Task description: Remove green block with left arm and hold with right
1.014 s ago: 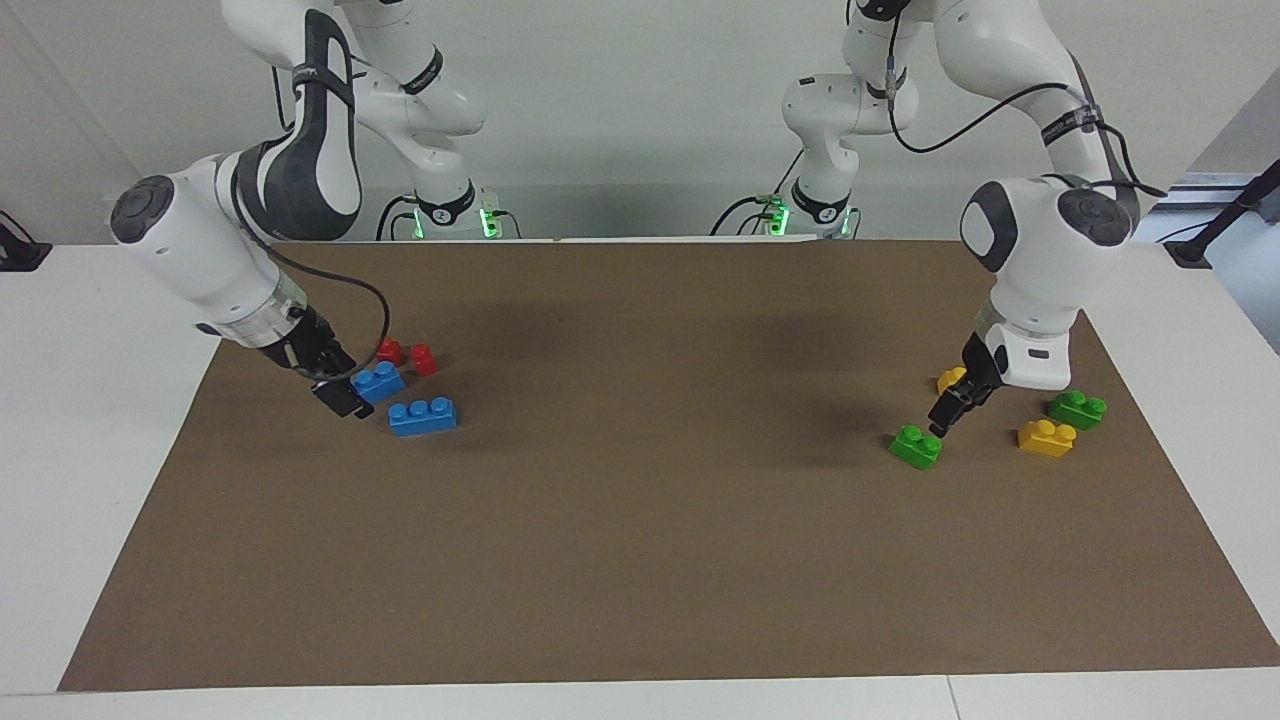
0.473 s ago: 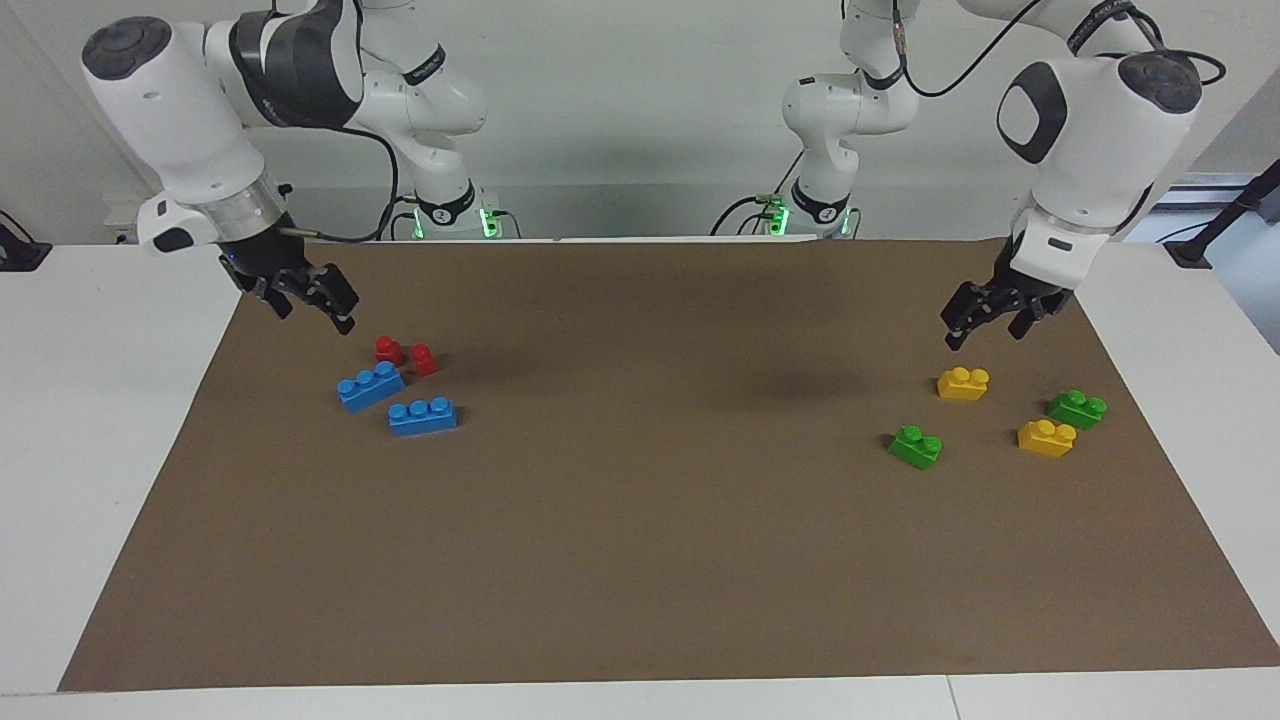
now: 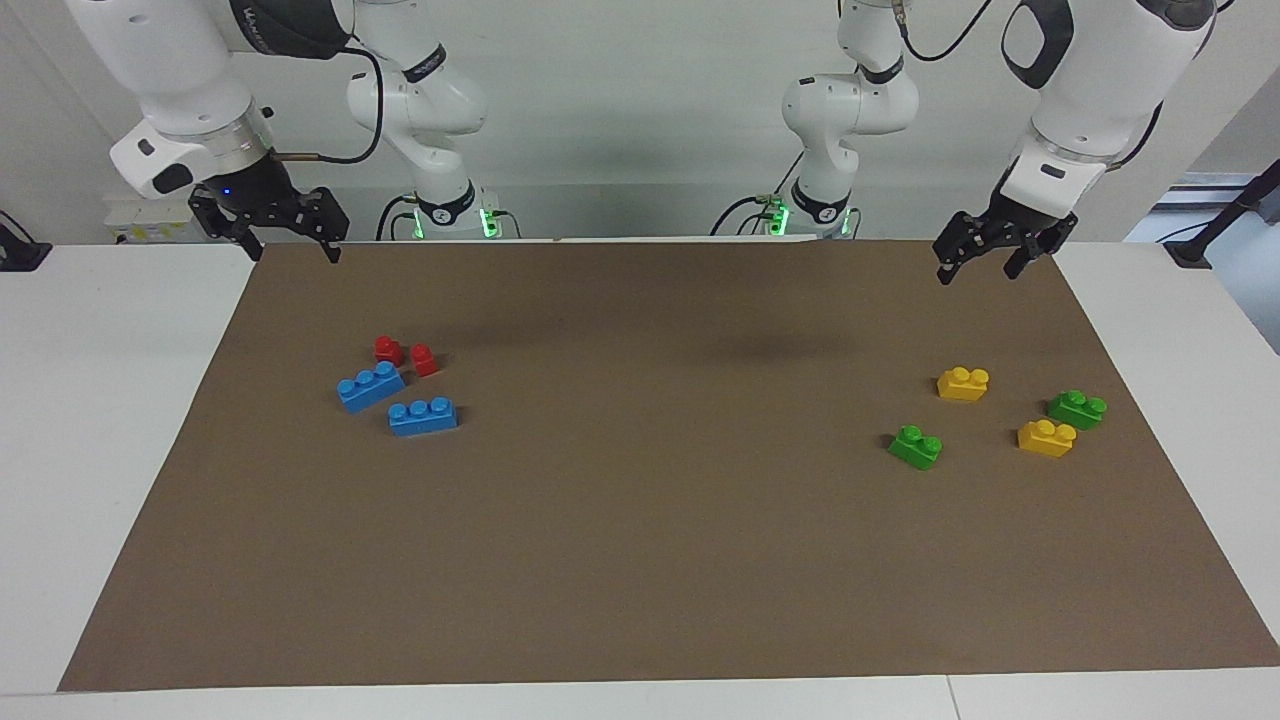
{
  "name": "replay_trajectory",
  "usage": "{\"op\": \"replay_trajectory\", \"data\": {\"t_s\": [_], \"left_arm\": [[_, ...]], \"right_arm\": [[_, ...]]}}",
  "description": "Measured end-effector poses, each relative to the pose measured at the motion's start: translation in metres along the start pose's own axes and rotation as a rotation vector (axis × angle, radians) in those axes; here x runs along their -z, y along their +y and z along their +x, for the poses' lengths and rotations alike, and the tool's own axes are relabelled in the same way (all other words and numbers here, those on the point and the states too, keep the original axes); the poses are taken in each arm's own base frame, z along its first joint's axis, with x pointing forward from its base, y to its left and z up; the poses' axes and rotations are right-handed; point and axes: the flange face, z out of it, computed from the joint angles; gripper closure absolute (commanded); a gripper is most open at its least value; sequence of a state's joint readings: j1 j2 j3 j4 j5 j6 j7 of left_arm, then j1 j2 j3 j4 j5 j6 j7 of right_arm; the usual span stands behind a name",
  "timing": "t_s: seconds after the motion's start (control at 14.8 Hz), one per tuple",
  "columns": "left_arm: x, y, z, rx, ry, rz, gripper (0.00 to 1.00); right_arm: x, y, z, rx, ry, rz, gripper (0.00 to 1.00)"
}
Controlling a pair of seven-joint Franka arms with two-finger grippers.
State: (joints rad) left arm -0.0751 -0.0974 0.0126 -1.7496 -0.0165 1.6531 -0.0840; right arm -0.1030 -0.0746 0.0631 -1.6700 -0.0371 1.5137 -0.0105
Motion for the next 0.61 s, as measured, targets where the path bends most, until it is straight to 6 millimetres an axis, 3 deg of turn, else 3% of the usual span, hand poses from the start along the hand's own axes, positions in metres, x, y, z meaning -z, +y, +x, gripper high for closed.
{"op": "replay_trajectory", "data": {"t_s": [0.61], "left_arm": [[-0.0014, 0.0039, -0.0024, -0.008, -0.017, 0.0, 0.0]], "right_arm": [[-0.0038, -0.0082, 0.002, -0.08, -0.012, 0.057, 0.0]]}}
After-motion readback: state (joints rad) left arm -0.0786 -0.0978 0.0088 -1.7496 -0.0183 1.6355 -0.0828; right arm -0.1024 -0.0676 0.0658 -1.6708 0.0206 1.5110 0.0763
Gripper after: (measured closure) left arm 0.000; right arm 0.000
